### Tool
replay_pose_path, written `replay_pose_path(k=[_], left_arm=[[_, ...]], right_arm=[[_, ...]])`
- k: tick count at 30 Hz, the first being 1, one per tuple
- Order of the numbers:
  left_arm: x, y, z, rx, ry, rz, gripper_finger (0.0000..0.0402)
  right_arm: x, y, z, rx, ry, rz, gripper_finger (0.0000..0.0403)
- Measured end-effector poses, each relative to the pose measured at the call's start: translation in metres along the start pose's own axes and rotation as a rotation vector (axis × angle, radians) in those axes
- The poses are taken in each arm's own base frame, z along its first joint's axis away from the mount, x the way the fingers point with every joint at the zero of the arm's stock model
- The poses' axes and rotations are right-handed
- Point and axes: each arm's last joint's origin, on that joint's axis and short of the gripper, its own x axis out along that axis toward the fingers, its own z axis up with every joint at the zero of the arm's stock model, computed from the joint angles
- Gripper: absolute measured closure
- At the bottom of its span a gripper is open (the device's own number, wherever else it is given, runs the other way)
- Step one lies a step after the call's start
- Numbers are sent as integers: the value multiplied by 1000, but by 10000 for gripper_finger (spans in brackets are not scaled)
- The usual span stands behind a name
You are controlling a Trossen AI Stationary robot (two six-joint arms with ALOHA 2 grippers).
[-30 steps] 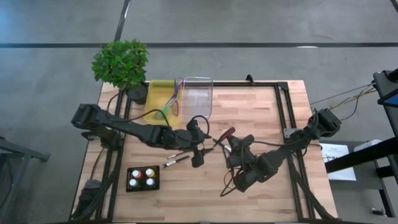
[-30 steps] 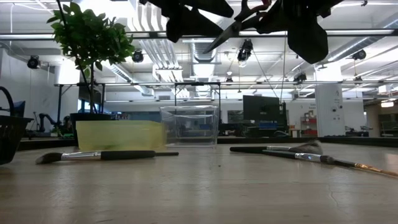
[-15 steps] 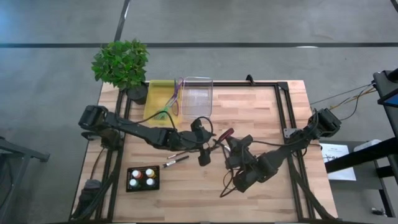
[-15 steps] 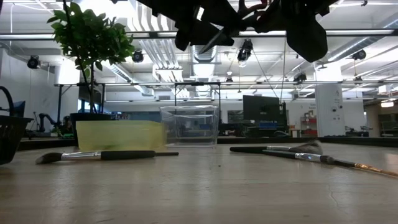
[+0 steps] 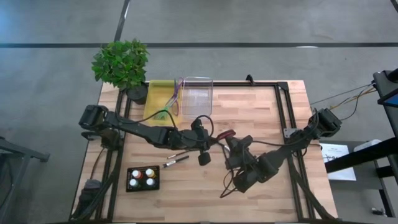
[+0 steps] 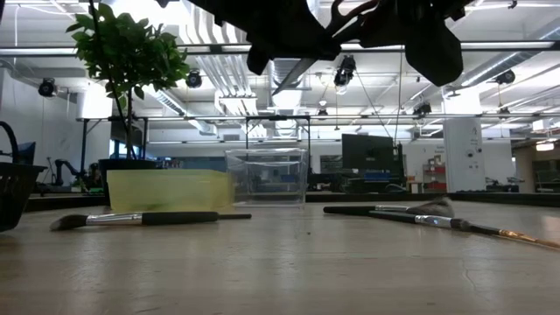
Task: Pick & Place Paint Supplies
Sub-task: Put the black scissors into the transparent yellow bin
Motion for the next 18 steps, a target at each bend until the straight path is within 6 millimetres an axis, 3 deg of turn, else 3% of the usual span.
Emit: replay_pose_path(k=[11,18], left_arm=[[0,8,-2,41,21,141,377],[-17,23,1,71,89,281,377]], right_arm=[[-23,-16,0,83,-71,17,219],[-46,-19,0,164,-141,45,201]])
